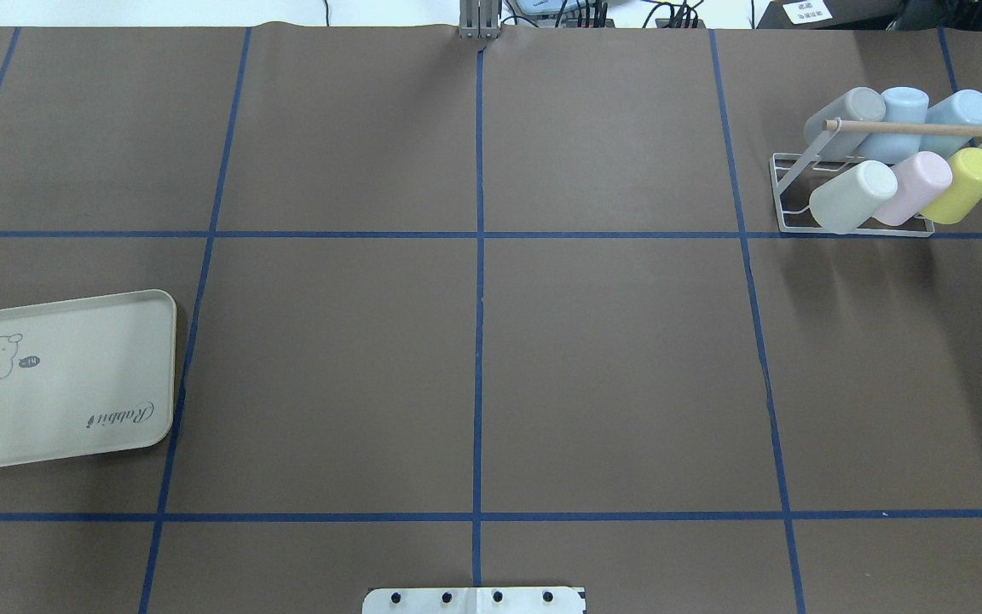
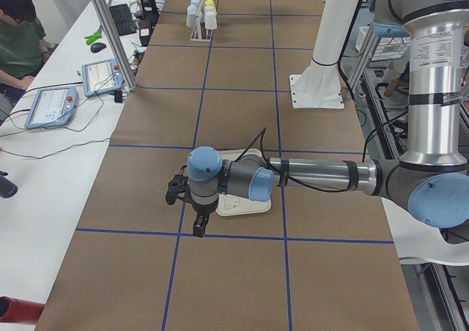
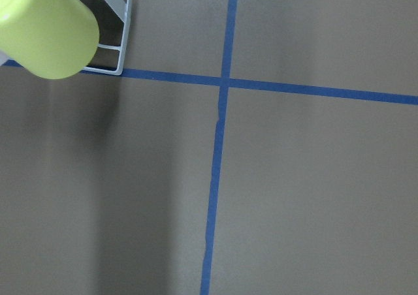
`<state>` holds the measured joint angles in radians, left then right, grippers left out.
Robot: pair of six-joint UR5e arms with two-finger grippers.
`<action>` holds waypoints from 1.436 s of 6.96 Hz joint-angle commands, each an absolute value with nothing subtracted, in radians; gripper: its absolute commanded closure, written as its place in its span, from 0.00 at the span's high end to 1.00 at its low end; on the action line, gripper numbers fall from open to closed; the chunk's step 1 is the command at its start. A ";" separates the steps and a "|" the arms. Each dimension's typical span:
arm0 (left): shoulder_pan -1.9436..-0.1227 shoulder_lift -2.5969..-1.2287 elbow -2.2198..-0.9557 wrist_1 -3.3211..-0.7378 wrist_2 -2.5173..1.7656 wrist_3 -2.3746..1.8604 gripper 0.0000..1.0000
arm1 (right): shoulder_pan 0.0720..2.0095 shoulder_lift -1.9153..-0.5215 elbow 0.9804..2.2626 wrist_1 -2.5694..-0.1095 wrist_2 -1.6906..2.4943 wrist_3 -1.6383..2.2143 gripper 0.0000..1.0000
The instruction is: Transfer IKEA cup to right arm and place on rack
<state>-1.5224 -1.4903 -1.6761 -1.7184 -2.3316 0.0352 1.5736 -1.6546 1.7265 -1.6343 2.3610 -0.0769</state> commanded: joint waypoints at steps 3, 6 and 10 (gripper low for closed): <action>-1.525 -1.494 -1.671 -1.703 -2.339 0.060 1.00 | 1.574 -1.655 1.726 -1.635 2.414 -0.064 1.00; -1.532 -1.511 -1.669 -1.646 -2.324 0.116 1.00 | 1.574 -1.663 1.730 -1.634 2.414 -0.066 1.00; -1.568 -1.529 -1.671 -1.631 -2.324 0.120 1.00 | 1.574 -1.664 1.727 -1.634 2.407 -0.067 1.00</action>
